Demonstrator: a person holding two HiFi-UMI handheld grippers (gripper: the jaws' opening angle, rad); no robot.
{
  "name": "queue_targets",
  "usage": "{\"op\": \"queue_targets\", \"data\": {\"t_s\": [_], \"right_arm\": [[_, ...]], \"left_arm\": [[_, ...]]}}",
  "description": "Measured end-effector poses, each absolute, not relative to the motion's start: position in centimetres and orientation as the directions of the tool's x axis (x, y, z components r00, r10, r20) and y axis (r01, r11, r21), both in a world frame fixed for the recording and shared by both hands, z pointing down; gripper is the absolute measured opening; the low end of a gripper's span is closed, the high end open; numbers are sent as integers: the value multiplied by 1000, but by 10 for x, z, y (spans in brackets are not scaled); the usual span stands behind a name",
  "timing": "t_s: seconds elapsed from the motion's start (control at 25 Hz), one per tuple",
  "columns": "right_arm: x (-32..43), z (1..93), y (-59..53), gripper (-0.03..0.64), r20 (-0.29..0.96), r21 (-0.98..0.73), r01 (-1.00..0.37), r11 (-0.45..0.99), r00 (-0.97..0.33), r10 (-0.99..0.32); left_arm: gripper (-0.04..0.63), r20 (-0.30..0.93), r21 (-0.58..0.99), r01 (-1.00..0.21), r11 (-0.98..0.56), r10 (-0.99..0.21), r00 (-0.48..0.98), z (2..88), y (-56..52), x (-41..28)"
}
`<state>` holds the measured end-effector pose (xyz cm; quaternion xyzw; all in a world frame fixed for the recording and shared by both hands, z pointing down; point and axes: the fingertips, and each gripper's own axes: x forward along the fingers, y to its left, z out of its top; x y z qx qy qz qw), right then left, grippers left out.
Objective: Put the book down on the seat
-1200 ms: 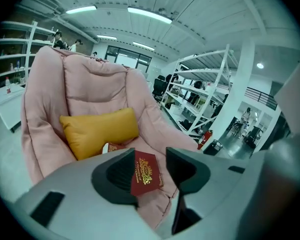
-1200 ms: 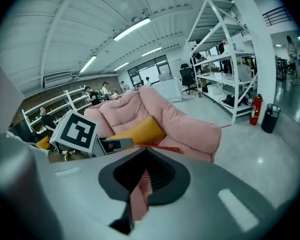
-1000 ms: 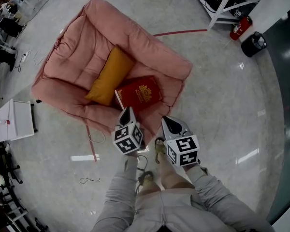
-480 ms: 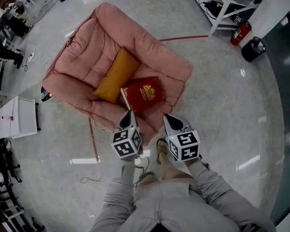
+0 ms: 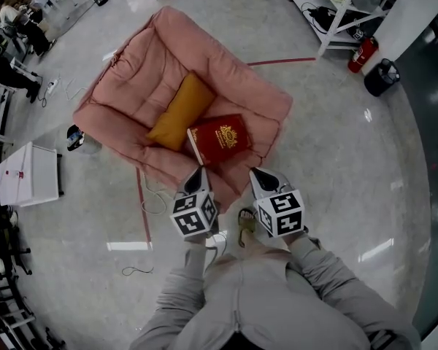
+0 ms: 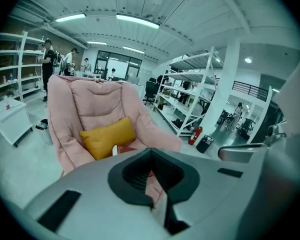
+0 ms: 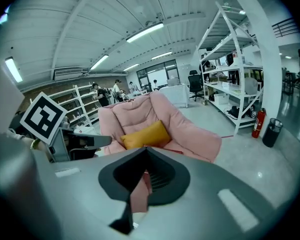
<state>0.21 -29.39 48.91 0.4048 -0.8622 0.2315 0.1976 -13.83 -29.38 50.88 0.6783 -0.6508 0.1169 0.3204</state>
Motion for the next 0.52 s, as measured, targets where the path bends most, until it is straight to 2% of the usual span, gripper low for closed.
{"op": "queue_targets", "data": {"t_s": [0.52], "right_arm": [[-1, 479, -279, -2, 519, -221, -770, 598, -612, -597]], "left_arm": [[5, 570, 289, -957, 39, -810, 139, 498, -283, -135]]}}
